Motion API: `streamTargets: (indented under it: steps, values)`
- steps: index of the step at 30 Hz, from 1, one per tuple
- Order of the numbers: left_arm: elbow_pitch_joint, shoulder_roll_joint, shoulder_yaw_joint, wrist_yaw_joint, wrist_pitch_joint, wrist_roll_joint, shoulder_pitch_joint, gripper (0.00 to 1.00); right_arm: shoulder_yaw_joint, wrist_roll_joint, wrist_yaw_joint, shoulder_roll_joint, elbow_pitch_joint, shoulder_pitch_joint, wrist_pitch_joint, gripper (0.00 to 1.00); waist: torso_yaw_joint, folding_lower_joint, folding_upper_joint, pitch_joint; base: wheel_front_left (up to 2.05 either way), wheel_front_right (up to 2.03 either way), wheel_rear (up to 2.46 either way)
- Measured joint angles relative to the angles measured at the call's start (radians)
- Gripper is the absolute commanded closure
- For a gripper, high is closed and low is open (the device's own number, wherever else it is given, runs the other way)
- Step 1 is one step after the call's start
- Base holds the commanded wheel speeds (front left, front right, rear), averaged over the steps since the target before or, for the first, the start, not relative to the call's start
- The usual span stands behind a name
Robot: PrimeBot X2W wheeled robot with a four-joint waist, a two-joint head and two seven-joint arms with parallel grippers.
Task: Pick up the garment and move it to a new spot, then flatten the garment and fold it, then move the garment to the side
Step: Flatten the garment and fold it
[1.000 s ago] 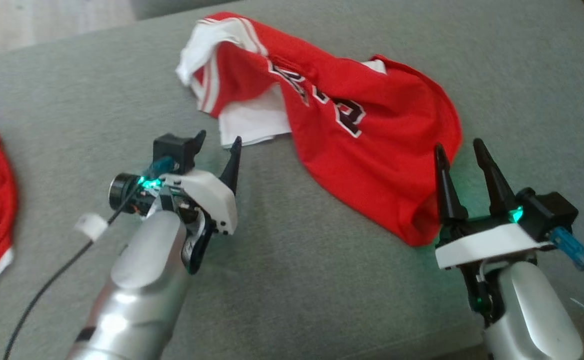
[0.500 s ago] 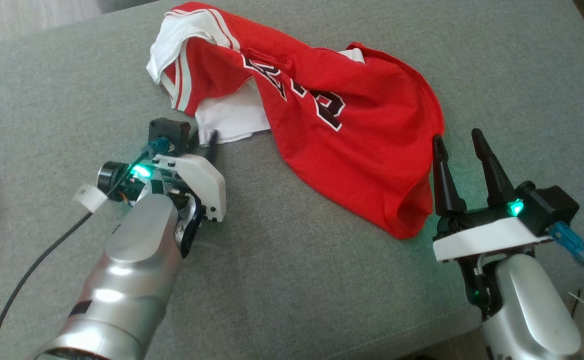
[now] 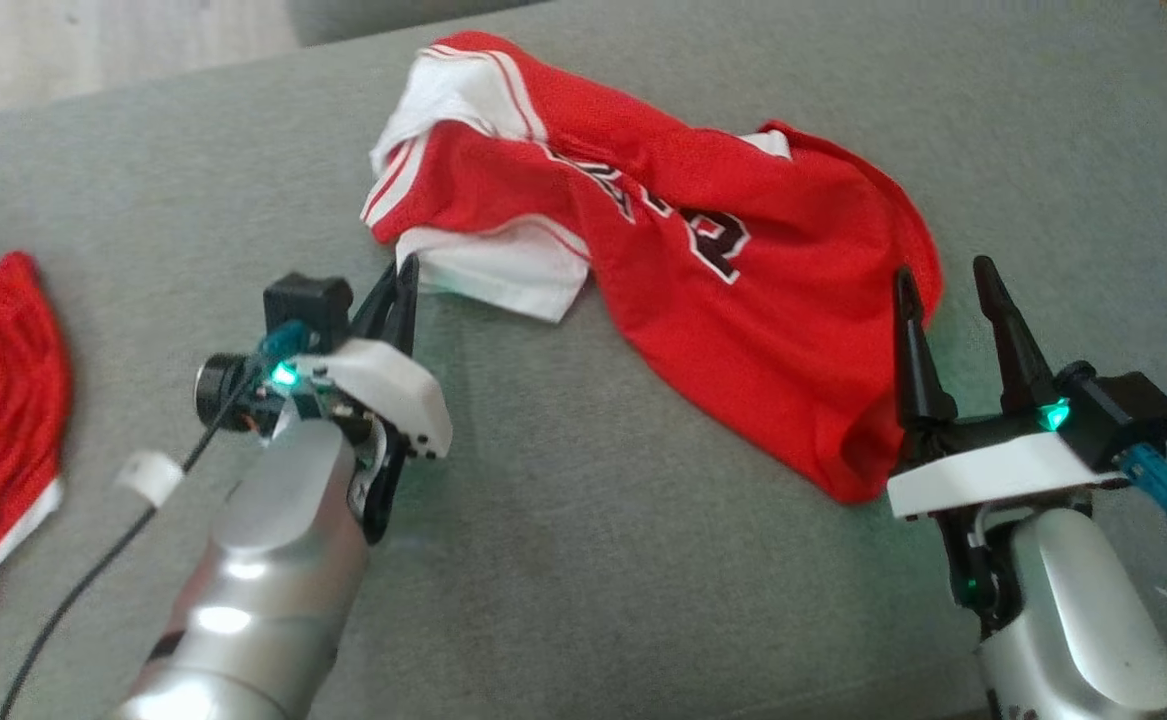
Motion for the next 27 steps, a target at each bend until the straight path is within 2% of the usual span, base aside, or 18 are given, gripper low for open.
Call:
streamTargets:
  steps: [10,21,27]
  values:
    - [-0.111,0.035,0.027,0.001,-0.069,-0.040,0.166,1.00,-0.029,-0.015,0.000,0.000,0.002,0.059,0.032,0.00,0.122,-0.0001,0.0000,-0.082,0.00,0.00,0.00]
    - [-0.371,0.083,0.063,0.088,-0.053,-0.093,0.450,1.00,-0.039,-0.020,0.000,0.001,0.014,0.112,0.049,0.00,0.215,-0.0002,0.0000,-0.173,0.00,0.00,0.00]
    - [-0.597,0.114,0.087,0.161,-0.028,-0.107,0.613,1.00,-0.040,-0.013,0.000,0.001,0.023,0.127,0.049,0.00,0.243,-0.0002,0.0000,-0.206,0.00,0.00,0.00]
